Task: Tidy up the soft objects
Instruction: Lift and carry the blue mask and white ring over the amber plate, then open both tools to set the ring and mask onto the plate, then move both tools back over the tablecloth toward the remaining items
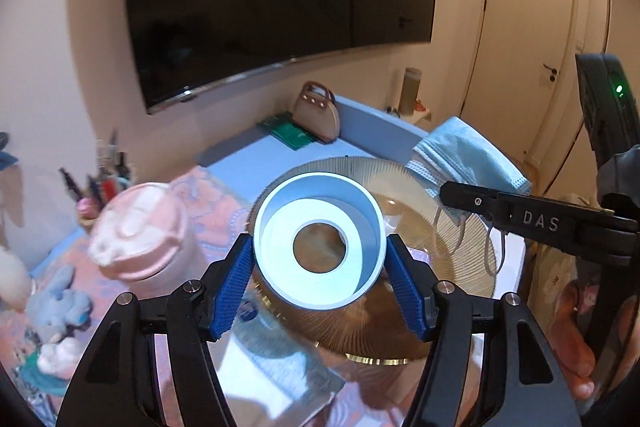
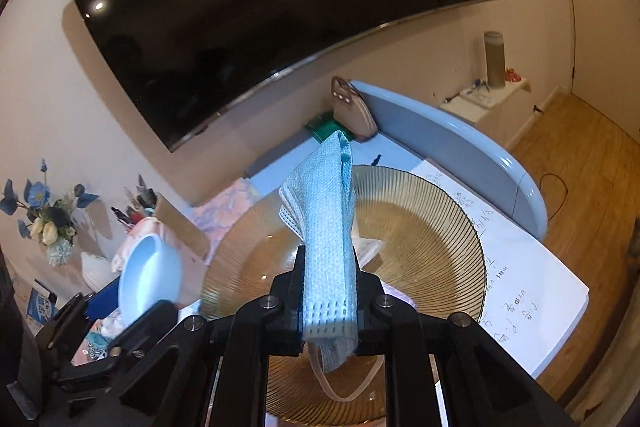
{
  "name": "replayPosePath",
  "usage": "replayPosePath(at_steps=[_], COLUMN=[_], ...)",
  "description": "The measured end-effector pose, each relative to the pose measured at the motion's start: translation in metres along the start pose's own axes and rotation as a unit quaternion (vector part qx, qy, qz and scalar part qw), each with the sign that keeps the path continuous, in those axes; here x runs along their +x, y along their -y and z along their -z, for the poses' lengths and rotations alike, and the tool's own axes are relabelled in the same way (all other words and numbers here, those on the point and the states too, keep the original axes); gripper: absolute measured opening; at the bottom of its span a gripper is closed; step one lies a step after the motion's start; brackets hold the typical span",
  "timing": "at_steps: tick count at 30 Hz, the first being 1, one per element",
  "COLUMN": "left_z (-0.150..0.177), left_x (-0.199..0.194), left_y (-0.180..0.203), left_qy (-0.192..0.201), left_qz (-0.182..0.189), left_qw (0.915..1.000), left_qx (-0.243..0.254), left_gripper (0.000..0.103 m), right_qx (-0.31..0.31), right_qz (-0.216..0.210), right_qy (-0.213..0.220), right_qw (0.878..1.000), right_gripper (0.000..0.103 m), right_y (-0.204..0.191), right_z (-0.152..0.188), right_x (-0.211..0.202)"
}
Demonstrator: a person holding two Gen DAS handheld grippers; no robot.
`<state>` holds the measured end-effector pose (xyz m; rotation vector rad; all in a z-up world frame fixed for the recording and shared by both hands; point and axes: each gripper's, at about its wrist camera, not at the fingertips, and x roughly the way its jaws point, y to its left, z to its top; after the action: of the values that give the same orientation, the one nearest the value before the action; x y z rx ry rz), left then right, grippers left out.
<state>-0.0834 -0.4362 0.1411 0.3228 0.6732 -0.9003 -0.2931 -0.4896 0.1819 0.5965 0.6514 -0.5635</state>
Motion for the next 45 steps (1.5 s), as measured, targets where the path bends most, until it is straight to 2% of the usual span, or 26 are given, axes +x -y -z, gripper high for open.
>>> replayPosePath(at_steps=[3,4,5,7,14,19,25,28,30,32,34,38,41,45], left_z=[-0.002,-0.002,-0.002,-0.001,0.003,0.010,0.038,0.057,0.072,0.089,0.108,0.155,0.189,0.230], left_x=[0.017,0.021,0.023,0.024,-0.005,-0.057,-0.139,-0.183,-0.211,-0.239,-0.266,-0.306,-0.307,-0.281], left_y=[0.002,0.002,0.002,0.002,-0.002,-0.021,-0.059,-0.093,-0.119,-0.145,-0.173,-0.225,-0.251,-0.282], left_qy=[-0.017,-0.026,-0.032,-0.036,-0.024,0.011,0.055,0.064,0.063,0.070,0.077,0.082,0.071,0.029], left_qz=[0.007,0.013,0.017,0.028,0.051,0.055,0.017,-0.026,-0.057,-0.092,-0.131,-0.185,-0.194,-0.173], left_qw=[0.9998,0.9996,0.9993,0.9989,0.9984,0.9983,0.9977,0.9959,0.9940,0.9897,0.9818,0.9622,0.9517,0.9415], left_qx=[-0.003,-0.006,-0.008,-0.009,-0.005,-0.013,-0.037,-0.059,-0.069,-0.085,-0.114,-0.183,-0.228,-0.288], left_gripper=[0.067,0.070,0.072,0.075,0.080,0.080,0.081,0.088,0.088,0.089,0.095,0.098,0.098,0.098], right_qx=[-0.002,-0.002,-0.001,0.004,0.012,-0.003,-0.042,-0.068,-0.084,-0.103,-0.124,-0.176,-0.212,-0.249], right_qz=[-0.010,-0.015,-0.019,-0.027,-0.038,-0.052,-0.083,-0.104,-0.120,-0.143,-0.164,-0.203,-0.220,-0.213], right_qy=[-0.025,-0.030,-0.033,-0.027,-0.025,-0.013,-0.005,-0.008,-0.011,-0.019,-0.031,-0.076,-0.121,-0.178], right_qw=[1.000,0.999,0.999,0.999,0.999,0.999,0.996,0.992,0.989,0.984,0.978,0.960,0.944,0.928], right_gripper=[0.026,0.037,0.053,0.062,0.062,0.062,0.062,0.062,0.062,0.063,0.063,0.063,0.063,0.063], right_y=[0.005,0.006,0.008,0.011,0.016,0.000,-0.040,-0.069,-0.089,-0.113,-0.139,-0.196,-0.235,-0.276], right_z=[-0.001,0.000,0.000,0.003,0.011,0.022,0.044,0.059,0.070,0.083,0.097,0.133,0.168,0.217], right_x=[0.011,0.013,0.013,0.011,-0.003,-0.027,-0.050,-0.058,-0.060,-0.060,-0.058,-0.045,-0.028,0.004])
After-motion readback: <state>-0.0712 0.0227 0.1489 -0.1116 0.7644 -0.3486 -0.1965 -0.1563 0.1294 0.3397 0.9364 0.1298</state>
